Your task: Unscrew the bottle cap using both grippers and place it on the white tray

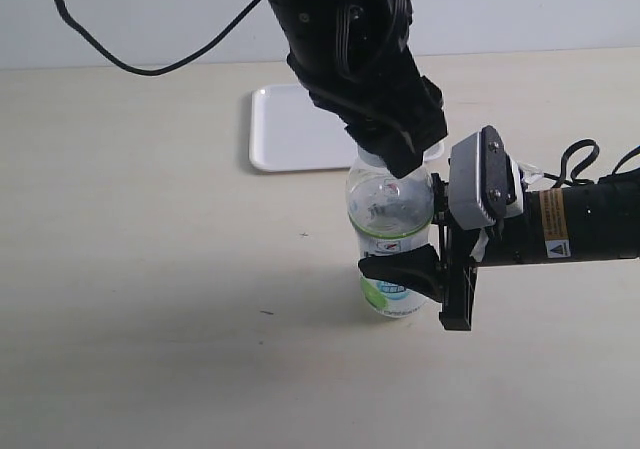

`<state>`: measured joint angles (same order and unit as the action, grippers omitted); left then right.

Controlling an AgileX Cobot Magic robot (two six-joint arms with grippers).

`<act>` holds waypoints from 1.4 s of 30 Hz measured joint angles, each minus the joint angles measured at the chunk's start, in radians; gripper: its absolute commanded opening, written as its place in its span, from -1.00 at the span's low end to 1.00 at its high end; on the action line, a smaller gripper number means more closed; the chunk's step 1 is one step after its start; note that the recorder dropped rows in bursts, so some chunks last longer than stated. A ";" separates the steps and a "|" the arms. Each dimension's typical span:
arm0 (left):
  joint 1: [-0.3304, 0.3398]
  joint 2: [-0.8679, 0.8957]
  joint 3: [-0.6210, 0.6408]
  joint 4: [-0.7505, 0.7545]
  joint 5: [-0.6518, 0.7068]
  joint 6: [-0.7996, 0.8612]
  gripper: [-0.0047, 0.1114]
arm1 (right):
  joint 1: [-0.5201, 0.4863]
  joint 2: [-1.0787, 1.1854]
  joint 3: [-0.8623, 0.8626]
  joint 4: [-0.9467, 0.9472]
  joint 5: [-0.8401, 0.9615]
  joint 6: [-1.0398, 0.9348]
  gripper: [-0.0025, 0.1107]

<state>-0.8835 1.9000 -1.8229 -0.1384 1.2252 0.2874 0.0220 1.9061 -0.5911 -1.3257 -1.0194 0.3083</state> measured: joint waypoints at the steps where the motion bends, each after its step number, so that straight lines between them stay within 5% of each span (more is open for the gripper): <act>1: 0.000 0.000 0.000 0.000 0.000 0.000 0.24 | 0.000 0.000 0.000 0.000 0.000 0.000 -0.96; 42: -0.003 -0.010 0.000 0.059 0.000 -0.130 0.23 | 0.000 0.000 0.000 0.002 0.006 0.010 -0.96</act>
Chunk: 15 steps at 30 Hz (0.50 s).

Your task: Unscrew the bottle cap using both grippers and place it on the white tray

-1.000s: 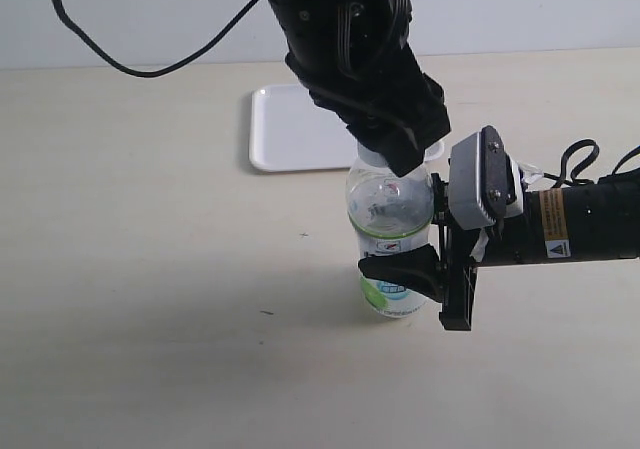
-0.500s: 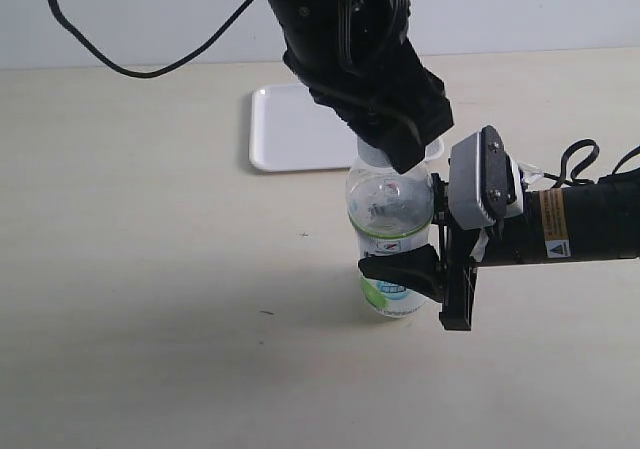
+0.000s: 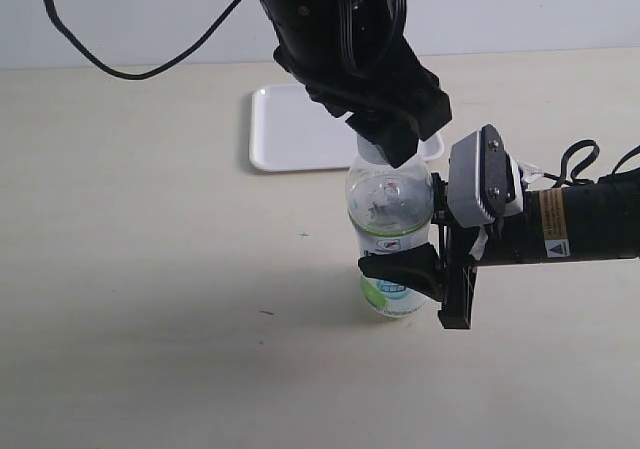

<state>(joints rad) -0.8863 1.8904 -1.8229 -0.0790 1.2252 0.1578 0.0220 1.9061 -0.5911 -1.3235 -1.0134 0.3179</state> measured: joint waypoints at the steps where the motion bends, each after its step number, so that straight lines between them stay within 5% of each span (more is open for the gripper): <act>1: 0.000 0.000 0.000 0.000 0.000 0.000 0.21 | 0.000 0.000 0.000 0.000 0.000 0.000 -0.96; 15: -0.004 0.000 0.000 -0.031 0.000 -0.002 -0.47 | 0.000 0.000 0.000 0.004 0.000 0.007 -0.96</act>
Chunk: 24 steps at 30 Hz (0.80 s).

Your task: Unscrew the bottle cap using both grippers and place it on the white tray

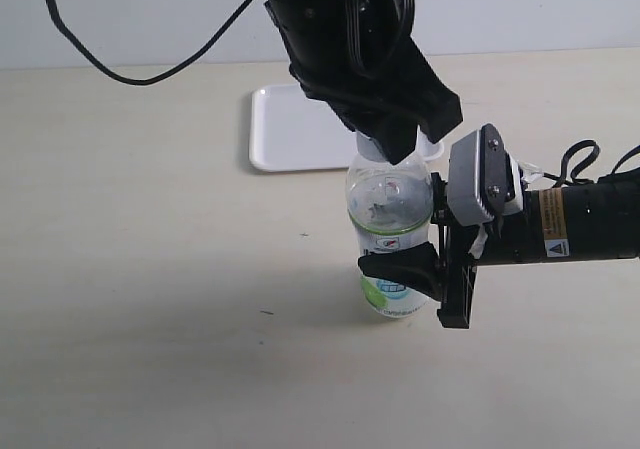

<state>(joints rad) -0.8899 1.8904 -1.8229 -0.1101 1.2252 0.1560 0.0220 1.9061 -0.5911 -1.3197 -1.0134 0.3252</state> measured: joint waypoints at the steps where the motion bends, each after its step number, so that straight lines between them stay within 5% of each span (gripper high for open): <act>1: 0.000 0.000 0.000 0.000 0.000 0.000 -0.57 | 0.000 0.000 0.000 0.000 0.000 0.000 -0.96; 4: 0.000 0.000 0.000 -0.005 0.000 0.000 -0.92 | 0.000 0.000 0.000 0.000 0.000 0.000 -0.96; 11: 0.000 0.000 0.000 -0.024 0.002 -0.077 -0.92 | 0.000 0.000 0.000 -0.006 0.000 0.000 -0.96; 24: 0.002 -0.001 0.000 -0.056 0.006 -0.495 -0.92 | 0.000 0.000 0.000 -0.005 0.000 0.000 -0.96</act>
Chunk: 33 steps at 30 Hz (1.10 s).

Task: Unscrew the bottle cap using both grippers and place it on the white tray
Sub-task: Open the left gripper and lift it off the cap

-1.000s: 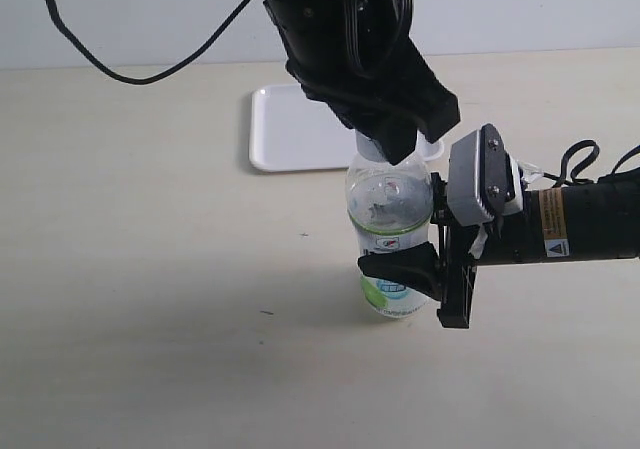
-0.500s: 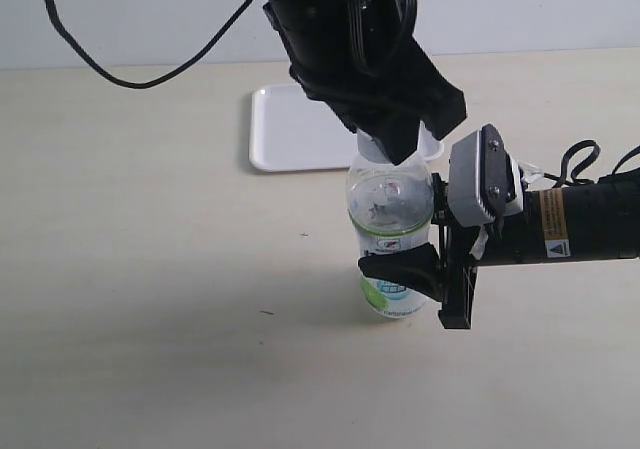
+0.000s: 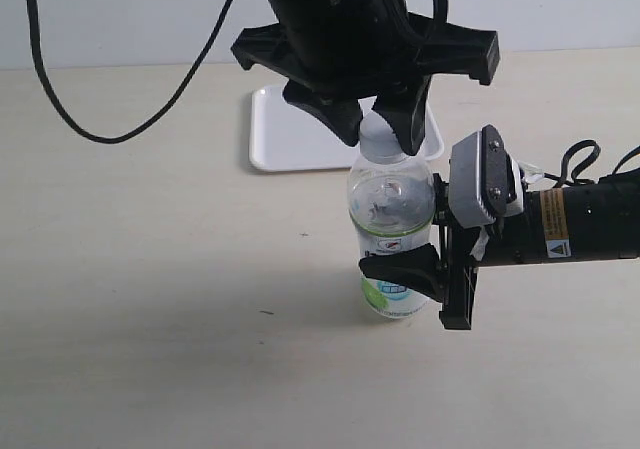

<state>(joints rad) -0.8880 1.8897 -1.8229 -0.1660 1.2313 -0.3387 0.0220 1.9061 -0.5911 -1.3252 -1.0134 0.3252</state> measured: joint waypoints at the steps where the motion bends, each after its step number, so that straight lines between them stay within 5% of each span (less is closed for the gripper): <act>1: 0.000 -0.002 0.000 0.000 0.000 -0.033 -0.92 | 0.000 0.000 0.000 0.000 0.000 0.000 -0.96; 16: 0.000 -0.002 0.000 -0.002 0.001 -0.316 -0.89 | 0.000 0.000 0.000 0.000 0.000 0.000 -0.96; 20: 0.000 -0.002 0.000 0.002 0.001 -0.313 -0.55 | 0.000 0.000 0.000 0.000 0.000 0.000 -0.96; 27: 0.000 -0.002 0.000 0.004 0.000 -0.263 0.53 | 0.000 0.000 0.000 0.000 0.000 -0.002 -0.96; 33: 0.000 -0.002 0.000 0.019 -0.002 -0.074 0.54 | 0.000 0.000 0.000 0.000 0.000 -0.002 -0.96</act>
<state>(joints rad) -0.8880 1.8881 -1.8229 -0.1473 1.2291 -0.4124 0.0220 1.9061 -0.5911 -1.3252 -1.0134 0.3233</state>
